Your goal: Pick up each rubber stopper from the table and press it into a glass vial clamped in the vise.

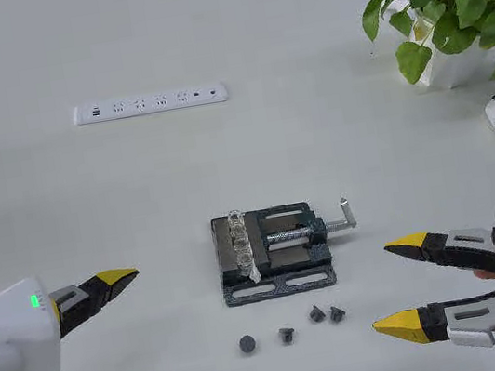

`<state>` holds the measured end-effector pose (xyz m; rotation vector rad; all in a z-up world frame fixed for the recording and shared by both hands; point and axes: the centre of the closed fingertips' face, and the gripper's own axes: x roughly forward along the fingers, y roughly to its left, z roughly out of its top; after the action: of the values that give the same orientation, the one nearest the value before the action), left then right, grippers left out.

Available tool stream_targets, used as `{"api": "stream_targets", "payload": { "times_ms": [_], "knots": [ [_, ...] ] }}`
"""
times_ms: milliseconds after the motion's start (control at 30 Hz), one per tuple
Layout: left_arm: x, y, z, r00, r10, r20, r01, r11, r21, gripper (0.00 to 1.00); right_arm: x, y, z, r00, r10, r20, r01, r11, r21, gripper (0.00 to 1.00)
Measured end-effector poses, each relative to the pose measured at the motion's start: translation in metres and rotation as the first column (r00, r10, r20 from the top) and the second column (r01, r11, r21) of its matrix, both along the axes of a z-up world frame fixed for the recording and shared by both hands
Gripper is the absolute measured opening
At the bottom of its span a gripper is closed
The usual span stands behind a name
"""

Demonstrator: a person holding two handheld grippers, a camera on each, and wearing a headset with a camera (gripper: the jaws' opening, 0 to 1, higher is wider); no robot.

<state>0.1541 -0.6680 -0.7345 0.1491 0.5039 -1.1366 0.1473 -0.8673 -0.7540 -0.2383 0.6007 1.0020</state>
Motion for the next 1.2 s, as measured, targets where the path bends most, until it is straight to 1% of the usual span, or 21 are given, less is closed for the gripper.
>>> {"api": "stream_targets", "payload": {
  "times_ms": [333, 500, 600, 767, 833, 1033, 1200],
  "knots": [
    [0.004, 0.0, -0.002, 1.0, 0.002, -0.002, -0.002, 1.0, -0.011, 0.99, 0.002, 0.004, -0.019, 0.999, 0.019, -0.042, -0.02, 1.0, -0.024, 0.44],
    [0.006, 0.001, -0.002, 1.0, 0.003, -0.002, -0.004, 1.0, -0.011, 0.99, 0.004, 0.009, -0.025, 0.998, 0.036, -0.051, -0.038, 0.999, -0.035, 0.4],
    [0.007, 0.001, -0.003, 1.0, 0.006, -0.004, -0.006, 1.0, -0.014, 0.99, 0.005, 0.011, -0.03, 0.997, 0.044, -0.056, -0.047, 0.997, -0.053, 0.35],
    [0.008, 0.001, -0.005, 1.0, 0.006, -0.008, -0.006, 1.0, -0.013, 0.99, 0.005, 0.014, -0.04, 0.995, 0.075, -0.064, -0.081, 0.992, -0.097, 0.29],
    [0.009, 0.001, -0.006, 1.0, 0.008, -0.01, -0.008, 1.0, -0.014, 0.99, 0.006, 0.014, -0.045, 0.994, 0.091, -0.058, -0.098, 0.988, -0.119, 0.25],
    [0.01, 0.001, -0.007, 1.0, 0.01, -0.016, -0.01, 1.0, -0.016, 0.99, 0.007, 0.016, -0.053, 0.991, 0.116, -0.065, -0.124, 0.981, -0.15, 0.18],
    [0.011, 0.0, -0.007, 1.0, 0.01, -0.02, -0.011, 1.0, -0.016, 0.99, 0.007, 0.018, -0.061, 0.988, 0.139, -0.074, -0.15, 0.973, -0.177, 0.14]
  ]
}}
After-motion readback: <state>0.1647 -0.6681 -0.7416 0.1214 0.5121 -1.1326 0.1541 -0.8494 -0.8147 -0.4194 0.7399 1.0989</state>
